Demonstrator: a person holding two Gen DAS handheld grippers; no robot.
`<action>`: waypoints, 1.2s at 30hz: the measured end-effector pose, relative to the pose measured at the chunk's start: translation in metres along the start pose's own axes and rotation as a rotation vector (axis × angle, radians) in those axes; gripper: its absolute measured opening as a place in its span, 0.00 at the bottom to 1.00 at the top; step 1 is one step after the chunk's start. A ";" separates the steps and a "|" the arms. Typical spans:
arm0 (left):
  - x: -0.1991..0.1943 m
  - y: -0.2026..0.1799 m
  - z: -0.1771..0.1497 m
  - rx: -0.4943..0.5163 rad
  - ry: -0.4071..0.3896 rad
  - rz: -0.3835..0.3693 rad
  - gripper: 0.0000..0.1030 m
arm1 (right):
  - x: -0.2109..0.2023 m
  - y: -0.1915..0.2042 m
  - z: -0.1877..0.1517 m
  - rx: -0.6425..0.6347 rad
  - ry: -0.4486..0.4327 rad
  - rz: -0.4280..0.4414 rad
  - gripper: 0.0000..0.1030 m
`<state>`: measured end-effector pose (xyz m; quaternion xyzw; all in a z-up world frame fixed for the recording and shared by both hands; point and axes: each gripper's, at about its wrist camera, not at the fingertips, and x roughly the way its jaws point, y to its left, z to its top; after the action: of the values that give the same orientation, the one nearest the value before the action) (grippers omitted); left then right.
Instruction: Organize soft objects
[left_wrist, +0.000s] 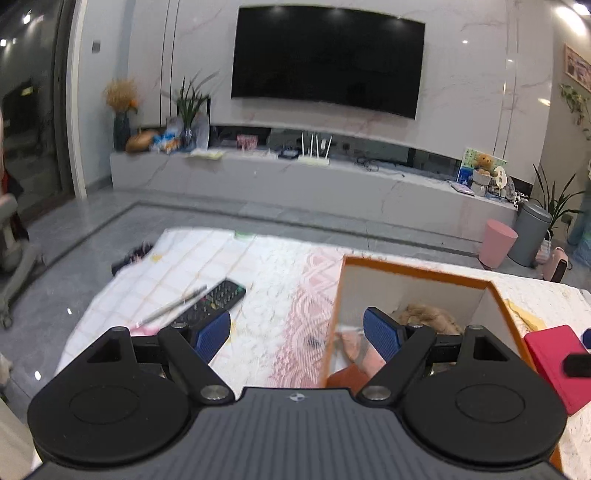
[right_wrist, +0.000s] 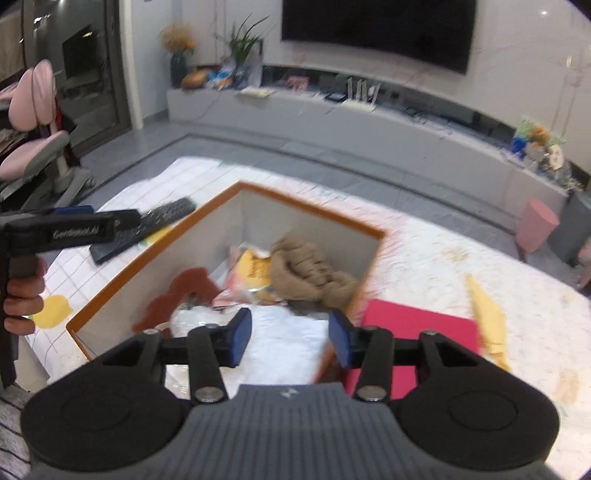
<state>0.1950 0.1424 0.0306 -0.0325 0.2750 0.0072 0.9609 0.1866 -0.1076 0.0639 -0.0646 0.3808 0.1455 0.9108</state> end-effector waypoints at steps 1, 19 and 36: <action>-0.005 -0.005 0.003 -0.003 0.006 0.009 0.93 | -0.007 -0.006 -0.001 0.008 -0.013 -0.008 0.48; -0.042 -0.113 0.055 -0.025 0.036 0.119 0.90 | -0.103 -0.135 -0.027 0.227 -0.281 -0.152 0.60; -0.035 -0.271 0.043 0.255 -0.045 0.000 0.90 | -0.079 -0.240 -0.060 0.414 -0.217 -0.322 0.68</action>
<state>0.1960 -0.1250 0.1014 0.0899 0.2519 -0.0271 0.9632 0.1684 -0.3665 0.0796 0.0790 0.2874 -0.0757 0.9515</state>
